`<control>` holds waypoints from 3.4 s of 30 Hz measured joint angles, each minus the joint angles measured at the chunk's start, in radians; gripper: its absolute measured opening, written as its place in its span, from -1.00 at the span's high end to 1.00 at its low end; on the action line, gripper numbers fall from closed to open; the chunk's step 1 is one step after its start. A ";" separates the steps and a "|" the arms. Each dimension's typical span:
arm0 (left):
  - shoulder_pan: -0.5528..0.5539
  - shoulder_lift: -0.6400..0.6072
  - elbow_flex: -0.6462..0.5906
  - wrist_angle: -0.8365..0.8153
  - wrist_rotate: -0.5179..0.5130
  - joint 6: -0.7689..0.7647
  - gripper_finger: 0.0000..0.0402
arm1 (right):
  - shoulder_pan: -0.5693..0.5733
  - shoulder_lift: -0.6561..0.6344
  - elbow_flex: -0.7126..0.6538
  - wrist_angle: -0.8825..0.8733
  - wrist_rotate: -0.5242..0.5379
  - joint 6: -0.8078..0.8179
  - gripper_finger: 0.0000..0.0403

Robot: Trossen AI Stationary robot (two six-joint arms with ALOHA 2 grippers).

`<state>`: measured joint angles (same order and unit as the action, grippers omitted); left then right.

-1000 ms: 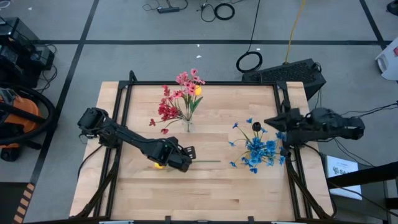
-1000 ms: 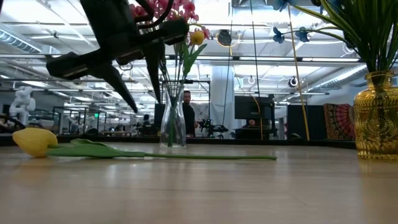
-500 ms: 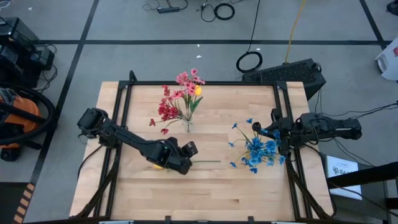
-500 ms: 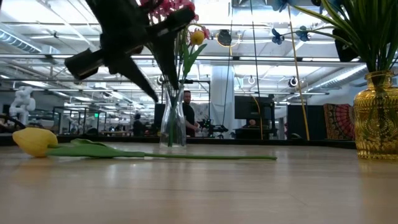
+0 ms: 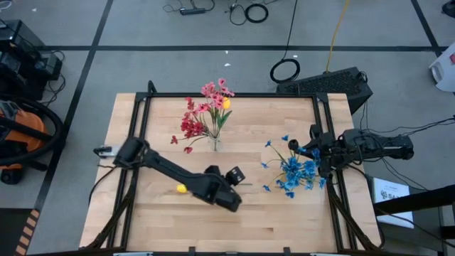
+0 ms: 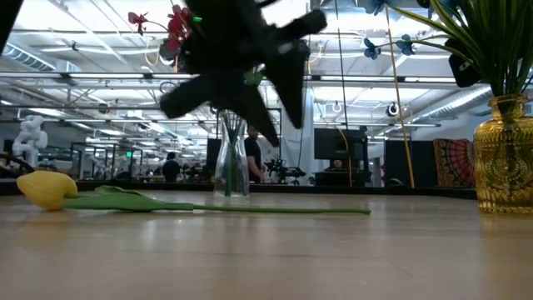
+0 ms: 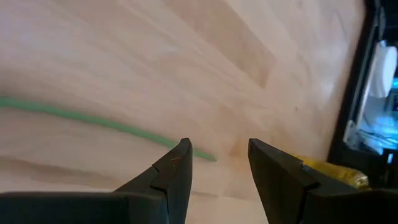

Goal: Sort flowers into vase by color
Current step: Put the yellow flower into the transparent vase

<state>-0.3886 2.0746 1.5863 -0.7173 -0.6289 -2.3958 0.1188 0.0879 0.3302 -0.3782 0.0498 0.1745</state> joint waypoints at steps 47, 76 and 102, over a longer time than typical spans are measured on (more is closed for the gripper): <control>0.101 0.063 0.075 -0.017 0.098 -0.005 0.19 | 0.000 0.001 0.001 0.000 0.001 0.102 1.00; 0.171 0.063 0.075 -0.291 0.636 -0.378 0.19 | 0.000 0.001 0.001 0.000 0.001 0.101 1.00; 0.173 0.134 0.076 -0.279 0.684 -0.605 0.19 | 0.000 0.003 0.001 -0.001 0.002 0.101 1.00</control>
<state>-0.2159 2.2086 1.6627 -0.9962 0.0551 -3.0012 0.1192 0.0908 0.3313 -0.3791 0.0515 0.2760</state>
